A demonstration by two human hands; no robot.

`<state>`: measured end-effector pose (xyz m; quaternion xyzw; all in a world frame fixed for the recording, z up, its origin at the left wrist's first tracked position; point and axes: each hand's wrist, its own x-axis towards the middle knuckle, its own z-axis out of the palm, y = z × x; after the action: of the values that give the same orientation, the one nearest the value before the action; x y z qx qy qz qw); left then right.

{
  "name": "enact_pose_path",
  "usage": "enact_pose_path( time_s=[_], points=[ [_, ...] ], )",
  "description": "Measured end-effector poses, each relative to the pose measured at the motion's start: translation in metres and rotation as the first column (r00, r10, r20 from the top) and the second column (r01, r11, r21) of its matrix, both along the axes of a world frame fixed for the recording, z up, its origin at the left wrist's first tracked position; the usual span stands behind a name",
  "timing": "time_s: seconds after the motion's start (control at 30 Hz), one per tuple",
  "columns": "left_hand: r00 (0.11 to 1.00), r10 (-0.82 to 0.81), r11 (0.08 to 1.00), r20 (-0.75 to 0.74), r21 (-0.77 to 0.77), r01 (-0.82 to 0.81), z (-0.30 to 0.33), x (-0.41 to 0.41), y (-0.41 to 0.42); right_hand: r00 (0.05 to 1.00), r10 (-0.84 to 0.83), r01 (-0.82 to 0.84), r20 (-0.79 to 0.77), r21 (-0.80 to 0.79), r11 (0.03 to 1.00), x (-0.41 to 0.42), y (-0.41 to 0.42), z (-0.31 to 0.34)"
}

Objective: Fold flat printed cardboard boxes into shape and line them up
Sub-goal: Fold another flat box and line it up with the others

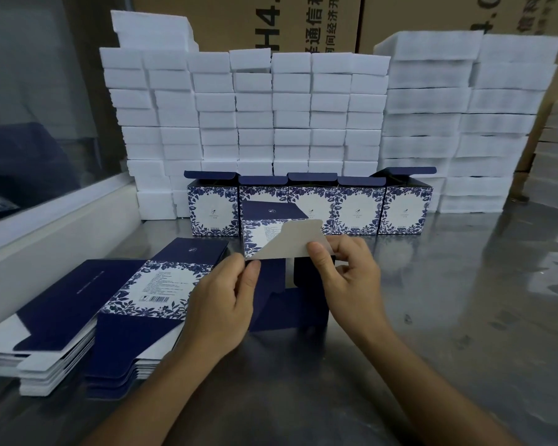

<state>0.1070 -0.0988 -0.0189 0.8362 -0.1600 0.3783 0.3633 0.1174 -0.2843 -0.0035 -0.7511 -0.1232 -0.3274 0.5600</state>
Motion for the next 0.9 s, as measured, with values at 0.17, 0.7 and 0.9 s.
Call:
enact_pose_path(
  time_s=[0.17, 0.7, 0.9],
  points=[
    [1.0, -0.011, 1.0, 0.008, 0.009, 0.011, 0.001, 0.001, 0.001, 1.0, -0.007, 0.007, -0.003, 0.001, 1.0, 0.001, -0.001, -0.001],
    [0.993, 0.006, 0.985, -0.116, 0.172, 0.014, -0.007, 0.008, 0.009, 0.999, 0.006, -0.005, -0.048, 0.023, 1.0, -0.001, 0.001, -0.001],
    [0.939, 0.125, 0.91, -0.32, 0.414, 0.02, -0.006, 0.007, 0.011, 0.999, 0.004, -0.002, -0.036, 0.045, 0.999, 0.003, -0.001, -0.002]
  ],
)
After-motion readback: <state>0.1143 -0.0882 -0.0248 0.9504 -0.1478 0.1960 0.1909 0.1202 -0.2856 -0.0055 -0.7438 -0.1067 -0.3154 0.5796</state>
